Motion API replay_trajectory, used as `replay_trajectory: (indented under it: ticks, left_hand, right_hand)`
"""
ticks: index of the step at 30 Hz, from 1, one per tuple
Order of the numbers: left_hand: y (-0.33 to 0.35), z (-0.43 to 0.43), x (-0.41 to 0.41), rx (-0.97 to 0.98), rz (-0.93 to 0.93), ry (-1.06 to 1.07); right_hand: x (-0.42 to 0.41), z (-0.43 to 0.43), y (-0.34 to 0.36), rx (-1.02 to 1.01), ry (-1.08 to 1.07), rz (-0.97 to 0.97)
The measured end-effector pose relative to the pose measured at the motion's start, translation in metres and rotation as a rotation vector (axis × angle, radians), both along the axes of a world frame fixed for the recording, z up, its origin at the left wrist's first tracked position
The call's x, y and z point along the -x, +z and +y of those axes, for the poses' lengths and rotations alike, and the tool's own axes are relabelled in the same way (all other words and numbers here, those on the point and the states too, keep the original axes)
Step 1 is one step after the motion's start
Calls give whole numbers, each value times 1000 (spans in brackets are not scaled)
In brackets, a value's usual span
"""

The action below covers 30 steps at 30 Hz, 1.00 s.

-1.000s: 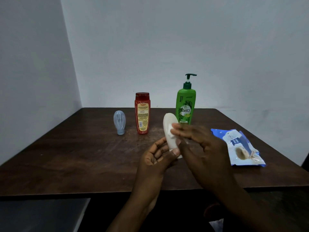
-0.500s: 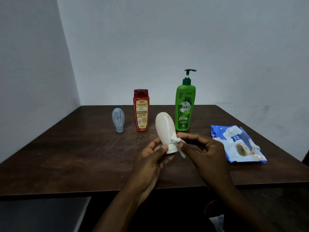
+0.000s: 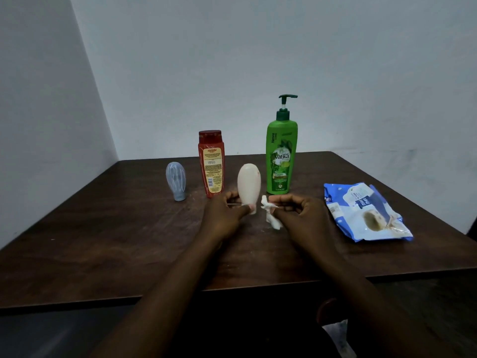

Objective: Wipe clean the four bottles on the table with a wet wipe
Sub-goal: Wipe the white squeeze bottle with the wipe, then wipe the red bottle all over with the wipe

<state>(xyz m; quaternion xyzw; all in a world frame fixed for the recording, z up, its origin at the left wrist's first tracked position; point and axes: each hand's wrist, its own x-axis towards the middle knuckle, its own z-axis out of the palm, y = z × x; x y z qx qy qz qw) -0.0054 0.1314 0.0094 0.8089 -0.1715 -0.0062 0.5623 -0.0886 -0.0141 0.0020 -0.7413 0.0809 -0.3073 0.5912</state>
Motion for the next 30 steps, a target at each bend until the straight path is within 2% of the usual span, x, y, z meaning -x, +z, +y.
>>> replay_trajectory:
  ticks: [10,20,30]
  left_hand:
    - [-14,-29,-68,-116,-15,125]
    - [-24,-41,-87,-73,-52,140]
    - [-29,-41,-89,-43,-79,161]
  right_hand:
    - [-3,-4,-9,24,49,-8]
    - [-14,-9,-13,118,45,43]
    - [-67,-24,-11,146,10,90]
